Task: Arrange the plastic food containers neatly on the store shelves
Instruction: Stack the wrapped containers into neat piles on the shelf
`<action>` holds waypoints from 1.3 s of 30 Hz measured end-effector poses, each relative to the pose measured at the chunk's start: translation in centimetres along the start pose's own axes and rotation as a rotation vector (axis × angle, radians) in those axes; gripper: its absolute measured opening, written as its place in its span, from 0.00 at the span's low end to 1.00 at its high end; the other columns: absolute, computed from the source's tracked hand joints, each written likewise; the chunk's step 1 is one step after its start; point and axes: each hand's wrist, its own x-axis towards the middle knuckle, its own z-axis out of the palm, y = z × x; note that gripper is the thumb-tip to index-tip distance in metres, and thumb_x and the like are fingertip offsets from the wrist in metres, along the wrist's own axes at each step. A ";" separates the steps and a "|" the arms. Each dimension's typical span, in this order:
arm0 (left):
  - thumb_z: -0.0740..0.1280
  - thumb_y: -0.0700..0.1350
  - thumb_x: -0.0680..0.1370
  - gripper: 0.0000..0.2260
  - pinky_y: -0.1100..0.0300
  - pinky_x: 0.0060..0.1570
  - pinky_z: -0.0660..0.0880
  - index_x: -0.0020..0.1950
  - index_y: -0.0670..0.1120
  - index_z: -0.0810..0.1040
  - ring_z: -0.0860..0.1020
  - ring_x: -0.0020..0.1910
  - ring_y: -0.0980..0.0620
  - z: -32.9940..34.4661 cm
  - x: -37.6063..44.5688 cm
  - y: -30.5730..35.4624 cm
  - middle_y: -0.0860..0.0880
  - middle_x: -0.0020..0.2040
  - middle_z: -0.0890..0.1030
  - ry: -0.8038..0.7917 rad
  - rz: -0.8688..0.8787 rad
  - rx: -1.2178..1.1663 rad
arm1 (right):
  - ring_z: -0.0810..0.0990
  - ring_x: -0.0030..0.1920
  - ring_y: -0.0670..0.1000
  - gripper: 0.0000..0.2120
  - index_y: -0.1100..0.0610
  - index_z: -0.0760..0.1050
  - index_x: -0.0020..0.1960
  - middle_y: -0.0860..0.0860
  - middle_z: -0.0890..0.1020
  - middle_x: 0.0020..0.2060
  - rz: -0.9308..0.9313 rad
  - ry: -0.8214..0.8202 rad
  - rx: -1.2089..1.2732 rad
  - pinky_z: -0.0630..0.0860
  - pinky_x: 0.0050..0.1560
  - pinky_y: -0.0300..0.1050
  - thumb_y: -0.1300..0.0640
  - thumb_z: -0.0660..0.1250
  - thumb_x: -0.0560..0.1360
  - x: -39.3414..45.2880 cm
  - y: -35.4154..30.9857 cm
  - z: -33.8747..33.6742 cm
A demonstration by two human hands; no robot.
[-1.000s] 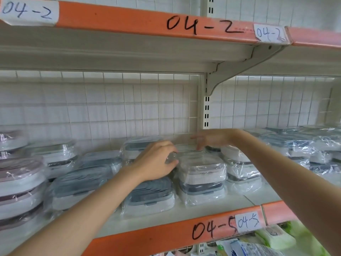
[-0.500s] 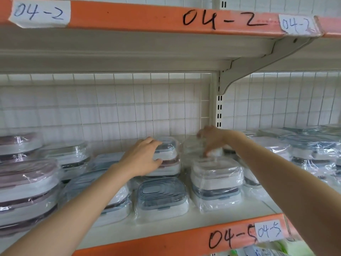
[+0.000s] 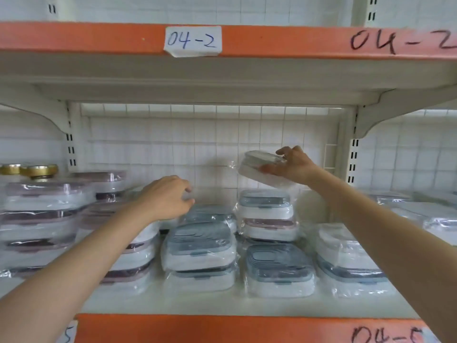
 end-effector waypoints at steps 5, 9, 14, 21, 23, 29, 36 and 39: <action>0.65 0.52 0.76 0.08 0.59 0.45 0.73 0.46 0.50 0.81 0.77 0.47 0.54 -0.7 -3.2 -6.0 0.53 0.49 0.81 0.100 -0.127 -0.031 | 0.70 0.63 0.56 0.39 0.56 0.64 0.69 0.54 0.67 0.64 -0.125 -0.146 0.128 0.69 0.65 0.51 0.36 0.70 0.67 0.6 -7.0 6.5; 0.66 0.54 0.76 0.13 0.69 0.33 0.64 0.39 0.46 0.81 0.81 0.39 0.50 -0.8 -4.4 -7.9 0.48 0.38 0.83 0.187 -0.117 -0.097 | 0.71 0.59 0.55 0.33 0.54 0.64 0.63 0.53 0.69 0.60 -0.251 -0.186 0.288 0.72 0.60 0.51 0.43 0.76 0.65 0.5 -12.1 10.9; 0.67 0.56 0.76 0.16 0.66 0.42 0.64 0.39 0.44 0.82 0.81 0.39 0.50 -0.9 -4.4 -8.5 0.47 0.37 0.84 0.169 -0.092 -0.122 | 0.70 0.61 0.54 0.26 0.55 0.71 0.58 0.53 0.67 0.61 -0.301 -0.176 0.316 0.69 0.61 0.44 0.43 0.75 0.66 1.3 -16.6 14.8; 0.66 0.49 0.73 0.11 0.57 0.47 0.70 0.33 0.46 0.77 0.78 0.41 0.49 -0.4 -4.2 -7.9 0.48 0.36 0.81 0.236 -0.126 -0.048 | 0.58 0.73 0.59 0.27 0.47 0.61 0.74 0.56 0.60 0.72 -0.312 -0.378 0.097 0.57 0.72 0.52 0.41 0.59 0.77 1.5 -17.0 15.0; 0.65 0.48 0.73 0.10 0.58 0.42 0.68 0.35 0.44 0.79 0.78 0.39 0.49 -0.4 -4.2 -7.8 0.48 0.36 0.81 0.242 -0.121 -0.028 | 0.63 0.71 0.56 0.24 0.51 0.61 0.74 0.55 0.63 0.72 -0.317 -0.370 0.138 0.60 0.67 0.45 0.46 0.57 0.80 1.0 -16.1 13.6; 0.60 0.50 0.77 0.14 0.59 0.35 0.62 0.36 0.43 0.69 0.70 0.43 0.51 0.4 -4.1 -7.0 0.51 0.42 0.69 0.148 -0.080 -0.007 | 0.70 0.67 0.54 0.18 0.58 0.71 0.68 0.54 0.72 0.67 -0.130 -0.406 -0.062 0.64 0.67 0.45 0.53 0.55 0.82 -0.4 -10.8 7.9; 0.63 0.40 0.74 0.05 0.55 0.50 0.69 0.38 0.43 0.74 0.75 0.50 0.47 -0.2 -3.4 -5.3 0.47 0.46 0.79 0.130 -0.058 -0.024 | 0.61 0.73 0.52 0.29 0.45 0.64 0.71 0.47 0.63 0.73 -0.030 -0.500 -0.237 0.55 0.73 0.50 0.40 0.66 0.73 -1.2 -2.3 2.4; 0.63 0.39 0.73 0.06 0.51 0.61 0.68 0.39 0.48 0.76 0.73 0.47 0.52 0.3 -3.1 -3.7 0.55 0.41 0.75 0.176 0.009 -0.125 | 0.62 0.71 0.55 0.40 0.47 0.56 0.75 0.51 0.61 0.73 -0.006 -0.602 -0.260 0.57 0.73 0.53 0.42 0.72 0.68 -1.6 0.2 2.8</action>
